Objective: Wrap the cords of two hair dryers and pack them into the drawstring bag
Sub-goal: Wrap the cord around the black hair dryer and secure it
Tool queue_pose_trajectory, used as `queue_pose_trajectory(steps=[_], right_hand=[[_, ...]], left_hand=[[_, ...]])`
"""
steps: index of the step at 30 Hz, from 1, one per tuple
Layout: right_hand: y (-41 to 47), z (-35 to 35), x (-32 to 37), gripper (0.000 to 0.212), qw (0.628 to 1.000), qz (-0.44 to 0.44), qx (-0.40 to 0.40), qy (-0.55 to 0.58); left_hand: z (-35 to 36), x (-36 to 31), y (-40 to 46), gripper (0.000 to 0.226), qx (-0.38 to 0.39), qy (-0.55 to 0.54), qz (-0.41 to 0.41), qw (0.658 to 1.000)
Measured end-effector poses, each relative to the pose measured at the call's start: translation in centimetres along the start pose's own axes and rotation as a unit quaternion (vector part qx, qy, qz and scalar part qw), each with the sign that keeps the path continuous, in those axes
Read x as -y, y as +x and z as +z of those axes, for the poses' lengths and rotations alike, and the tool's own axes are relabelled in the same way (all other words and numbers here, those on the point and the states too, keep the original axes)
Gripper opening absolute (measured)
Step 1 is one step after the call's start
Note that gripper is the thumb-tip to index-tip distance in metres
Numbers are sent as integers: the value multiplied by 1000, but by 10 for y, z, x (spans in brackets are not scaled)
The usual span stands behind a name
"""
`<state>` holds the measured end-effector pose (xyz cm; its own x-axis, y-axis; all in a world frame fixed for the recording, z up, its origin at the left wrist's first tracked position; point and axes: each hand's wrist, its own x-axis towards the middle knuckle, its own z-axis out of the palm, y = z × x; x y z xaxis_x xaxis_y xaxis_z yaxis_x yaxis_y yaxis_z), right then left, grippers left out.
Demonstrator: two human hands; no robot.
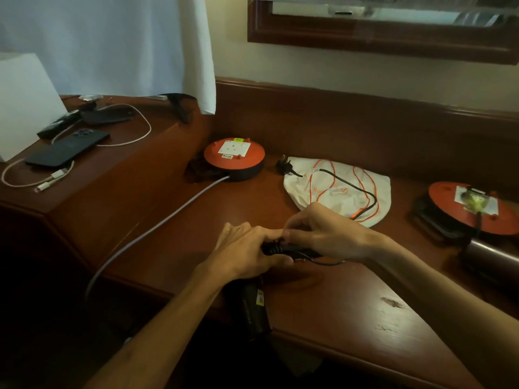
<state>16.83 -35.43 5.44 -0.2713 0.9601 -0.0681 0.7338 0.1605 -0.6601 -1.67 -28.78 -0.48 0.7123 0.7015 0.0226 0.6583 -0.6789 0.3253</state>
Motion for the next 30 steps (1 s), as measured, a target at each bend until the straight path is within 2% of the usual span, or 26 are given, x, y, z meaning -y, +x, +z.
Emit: queue_pose_trajectory(steps=[3,6,9,11,15,17,20,24,26,28,30], right_hand=[[-8,-1,-3,22,1000,-14,21,0],[-26,0,-14,19,998,-4,56,33],[-45,9,-26,27,997,6,77,17],[-53,21,-34,28,1000,5,30,0],[-62,60,-39,13,990,-23,-140,-24],[-63,81,-39,12,986,-52,-151,-44],[-57,100,-47,23,979,-60,-147,-126],[-45,91,-64,38,975,-38,-158,-153],[-37,83,-71,44,965,-53,-176,-186],[-30,74,-74,40,981,-80,-151,-92],[-17,59,-80,30,999,-22,-35,-7]], left_hand=[[1,1,2,45,-3,-23,4,1000],[3,1,3,50,-31,-32,-8,999],[3,2,2,46,-41,-28,-6,999],[2,4,1,45,-34,-41,-7,999],[2,7,-1,45,-40,-61,-21,997],[3,8,-3,43,-51,-86,-21,995],[2,12,-9,37,-74,-146,-16,986],[3,13,-10,29,-105,-175,-48,978],[6,15,-10,29,-109,-190,-53,974],[8,18,-11,32,-106,-190,-45,975],[9,20,-11,36,-100,-179,-35,978]])
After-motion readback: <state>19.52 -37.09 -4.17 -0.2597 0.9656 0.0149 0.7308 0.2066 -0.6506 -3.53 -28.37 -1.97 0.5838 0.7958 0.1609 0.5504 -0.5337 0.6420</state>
